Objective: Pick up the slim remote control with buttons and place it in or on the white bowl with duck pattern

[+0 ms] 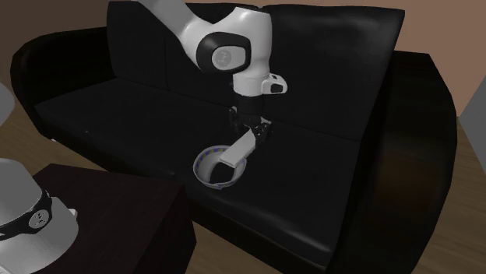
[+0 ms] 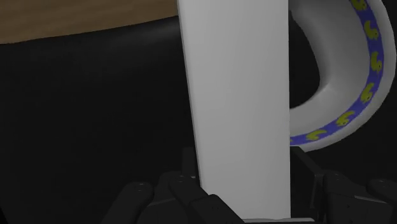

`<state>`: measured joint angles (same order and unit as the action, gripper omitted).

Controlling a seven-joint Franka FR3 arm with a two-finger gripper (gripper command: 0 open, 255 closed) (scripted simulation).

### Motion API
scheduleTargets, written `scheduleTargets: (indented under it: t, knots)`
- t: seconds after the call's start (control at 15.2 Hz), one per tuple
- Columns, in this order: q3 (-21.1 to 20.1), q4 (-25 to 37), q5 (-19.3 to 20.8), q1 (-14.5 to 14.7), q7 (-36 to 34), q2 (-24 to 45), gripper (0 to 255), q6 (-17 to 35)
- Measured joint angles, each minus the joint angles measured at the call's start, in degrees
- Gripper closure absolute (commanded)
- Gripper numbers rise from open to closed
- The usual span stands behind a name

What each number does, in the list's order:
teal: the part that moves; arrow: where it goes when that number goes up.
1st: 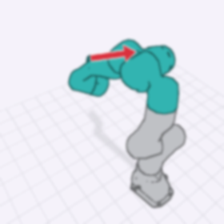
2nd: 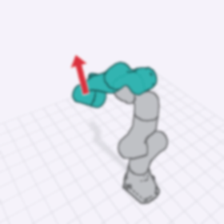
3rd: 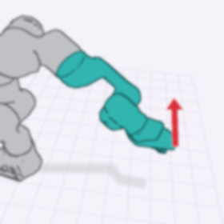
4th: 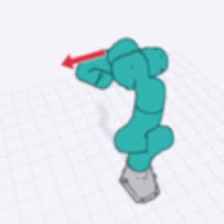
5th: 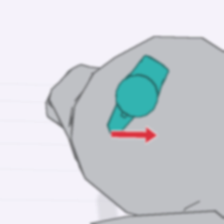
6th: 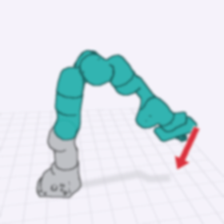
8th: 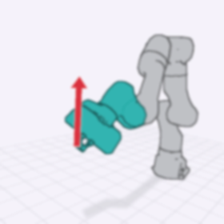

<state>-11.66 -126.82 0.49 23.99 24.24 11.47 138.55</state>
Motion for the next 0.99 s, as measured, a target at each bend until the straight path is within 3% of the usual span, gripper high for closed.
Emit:
scheduleTargets:
  t: [0.46, 0.99]
  knots:
    - [-3.0, -13.1, -2.7, 2.8, -3.8, -9.4, 255, 4.0]
    - [-2.8, -15.0, -1.0, 3.1, -5.3, -4.9, 255, 10.3]
